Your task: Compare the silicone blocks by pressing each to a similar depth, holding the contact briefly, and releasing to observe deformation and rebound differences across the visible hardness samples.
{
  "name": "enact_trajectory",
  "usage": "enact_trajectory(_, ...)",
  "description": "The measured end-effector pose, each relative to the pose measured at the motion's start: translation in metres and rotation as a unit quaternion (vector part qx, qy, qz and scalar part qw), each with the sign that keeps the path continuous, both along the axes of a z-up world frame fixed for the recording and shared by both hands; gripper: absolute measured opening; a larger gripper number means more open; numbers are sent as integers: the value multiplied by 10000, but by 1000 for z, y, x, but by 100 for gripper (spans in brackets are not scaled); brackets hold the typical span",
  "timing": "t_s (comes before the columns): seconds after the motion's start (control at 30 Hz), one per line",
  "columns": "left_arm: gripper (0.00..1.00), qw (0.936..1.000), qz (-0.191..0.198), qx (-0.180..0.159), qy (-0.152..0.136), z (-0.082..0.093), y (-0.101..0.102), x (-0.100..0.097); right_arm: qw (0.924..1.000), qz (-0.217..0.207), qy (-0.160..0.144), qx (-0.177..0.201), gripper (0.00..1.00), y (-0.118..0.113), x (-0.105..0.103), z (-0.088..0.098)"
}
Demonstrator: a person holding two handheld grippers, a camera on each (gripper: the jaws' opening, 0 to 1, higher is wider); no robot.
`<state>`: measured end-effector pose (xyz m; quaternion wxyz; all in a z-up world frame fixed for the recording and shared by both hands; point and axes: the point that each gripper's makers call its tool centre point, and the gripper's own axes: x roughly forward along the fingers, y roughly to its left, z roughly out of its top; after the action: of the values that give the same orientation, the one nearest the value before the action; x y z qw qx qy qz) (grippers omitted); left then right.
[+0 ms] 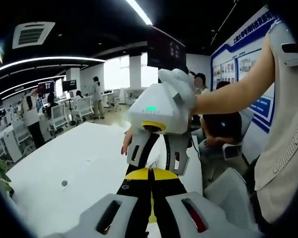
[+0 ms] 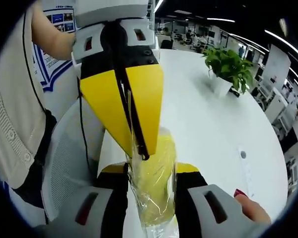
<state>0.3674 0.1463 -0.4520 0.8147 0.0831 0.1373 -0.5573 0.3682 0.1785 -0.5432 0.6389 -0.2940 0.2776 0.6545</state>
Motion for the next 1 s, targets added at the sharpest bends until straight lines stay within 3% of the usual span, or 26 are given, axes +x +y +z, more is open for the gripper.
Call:
enact_trajectory(0.73, 0, 9998, 149, -91, 115, -4, 4, 3, 9995, -295, -5, 107, 47, -4, 5, -1)
enact_trajectory(1.0, 0, 9997, 176, -90, 127, -5, 6, 3, 9989, -431, -53, 187, 48, -6, 7, -1)
